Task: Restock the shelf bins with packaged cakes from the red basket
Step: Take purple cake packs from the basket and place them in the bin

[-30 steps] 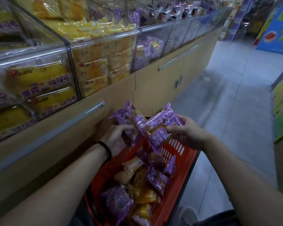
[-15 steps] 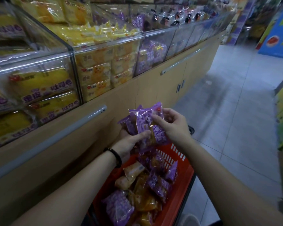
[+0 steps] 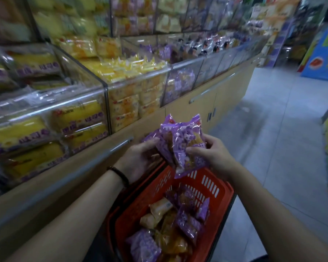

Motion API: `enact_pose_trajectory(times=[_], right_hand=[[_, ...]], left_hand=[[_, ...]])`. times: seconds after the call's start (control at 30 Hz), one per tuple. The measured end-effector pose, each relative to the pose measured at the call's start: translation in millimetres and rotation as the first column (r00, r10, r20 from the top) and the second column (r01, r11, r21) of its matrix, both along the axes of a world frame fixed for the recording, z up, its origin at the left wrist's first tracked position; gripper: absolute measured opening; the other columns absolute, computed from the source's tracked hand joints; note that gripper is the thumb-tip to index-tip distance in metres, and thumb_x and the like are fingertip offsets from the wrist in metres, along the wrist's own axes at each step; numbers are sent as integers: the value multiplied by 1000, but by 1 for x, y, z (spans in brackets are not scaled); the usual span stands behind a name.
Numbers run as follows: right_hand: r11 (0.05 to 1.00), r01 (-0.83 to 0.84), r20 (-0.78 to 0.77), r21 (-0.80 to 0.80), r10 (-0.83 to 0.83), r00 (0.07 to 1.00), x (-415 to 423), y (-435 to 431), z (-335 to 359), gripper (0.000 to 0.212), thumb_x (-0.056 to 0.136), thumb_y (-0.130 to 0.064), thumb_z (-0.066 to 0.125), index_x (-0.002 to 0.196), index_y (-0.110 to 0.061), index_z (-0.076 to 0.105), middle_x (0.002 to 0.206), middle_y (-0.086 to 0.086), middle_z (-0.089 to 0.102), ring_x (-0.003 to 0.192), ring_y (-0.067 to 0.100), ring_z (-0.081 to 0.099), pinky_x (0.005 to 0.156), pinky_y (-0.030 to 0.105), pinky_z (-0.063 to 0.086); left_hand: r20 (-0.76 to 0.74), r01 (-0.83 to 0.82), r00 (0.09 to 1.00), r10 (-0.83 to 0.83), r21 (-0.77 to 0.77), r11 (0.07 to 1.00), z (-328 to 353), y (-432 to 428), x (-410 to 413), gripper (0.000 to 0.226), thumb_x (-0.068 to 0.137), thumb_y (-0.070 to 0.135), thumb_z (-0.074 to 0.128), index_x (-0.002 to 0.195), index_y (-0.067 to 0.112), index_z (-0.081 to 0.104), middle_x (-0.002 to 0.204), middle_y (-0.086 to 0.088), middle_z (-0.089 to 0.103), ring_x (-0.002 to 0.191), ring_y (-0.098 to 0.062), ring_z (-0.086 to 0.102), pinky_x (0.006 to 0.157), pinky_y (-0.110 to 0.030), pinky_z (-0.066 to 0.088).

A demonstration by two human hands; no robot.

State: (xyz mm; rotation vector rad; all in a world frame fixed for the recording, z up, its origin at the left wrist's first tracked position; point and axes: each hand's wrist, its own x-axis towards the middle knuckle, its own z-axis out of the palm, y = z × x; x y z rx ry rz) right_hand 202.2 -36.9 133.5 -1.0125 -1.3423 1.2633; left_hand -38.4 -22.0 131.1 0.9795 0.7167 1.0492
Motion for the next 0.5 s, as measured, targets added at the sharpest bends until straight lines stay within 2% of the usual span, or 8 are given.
enact_pose_trajectory(times=[0.07, 0.13, 0.23, 0.27, 0.33, 0.4, 0.43, 0.5], right_hand=[[999, -19, 86, 46, 15, 996, 6, -11, 23, 30, 76, 1, 85, 104, -1, 76, 104, 30, 75, 92, 42, 75, 86, 55, 61], [993, -93, 172, 67, 80, 982, 14, -19, 52, 29, 77, 3, 86, 104, -3, 77, 105, 28, 76, 97, 45, 75, 88, 55, 62], [977, -191, 302, 92, 155, 941, 25, -26, 104, 38, 72, -7, 89, 106, -1, 75, 109, 30, 74, 103, 47, 73, 93, 55, 60], [968, -230, 360, 101, 180, 915, 28, -28, 123, 39, 73, -8, 89, 108, 1, 74, 110, 30, 73, 105, 48, 71, 95, 55, 59], [954, -274, 497, 126, 178, 849, 29, -31, 158, 26, 78, -4, 87, 101, -9, 77, 105, 20, 77, 102, 40, 73, 92, 47, 61], [949, -285, 574, 136, 158, 803, 29, -31, 189, 27, 79, 4, 85, 92, -19, 79, 93, 5, 79, 88, 20, 76, 80, 29, 59], [947, -286, 592, 144, 149, 792, 30, -31, 203, 30, 80, 8, 83, 94, -19, 79, 92, 4, 78, 86, 16, 74, 77, 24, 57], [946, -271, 626, 180, 103, 773, 31, -23, 225, 31, 81, 9, 81, 106, -9, 77, 100, 13, 78, 92, 23, 75, 80, 26, 60]], left_hand=[[-150, 7, 989, 5, 74, 997, 26, 0, -8, 32, 88, 9, 72, 118, 21, 68, 111, -8, 75, 87, -22, 72, 84, -43, 59], [-337, 108, 940, -56, 136, 985, 62, -5, -13, 35, 93, 7, 67, 124, 24, 63, 113, -8, 75, 89, -25, 75, 80, -46, 62], [-583, 324, 798, -150, 206, 923, 120, -12, -17, 55, 90, 10, 74, 138, 30, 56, 125, -7, 73, 100, -25, 75, 74, -40, 64], [-643, 383, 749, -162, 221, 897, 138, -13, -16, 63, 88, 10, 77, 141, 33, 54, 128, -5, 72, 105, -23, 74, 78, -40, 63], [-732, 454, 668, -131, 262, 852, 169, -15, -10, 70, 84, 9, 83, 141, 36, 54, 131, 0, 70, 114, -21, 71, 92, -46, 61], [-798, 500, 601, -51, 325, 803, 194, -14, -4, 63, 83, 16, 87, 136, 35, 58, 129, 2, 71, 113, -21, 71, 96, -49, 59], [-809, 501, 588, -11, 353, 790, 205, -12, -1, 60, 82, 21, 87, 133, 35, 60, 125, 1, 73, 110, -22, 72, 95, -50, 59], [-816, 476, 574, 74, 405, 781, 227, -4, 2, 50, 82, 27, 87, 126, 37, 65, 113, 1, 77, 104, -23, 74, 91, -48, 61]])
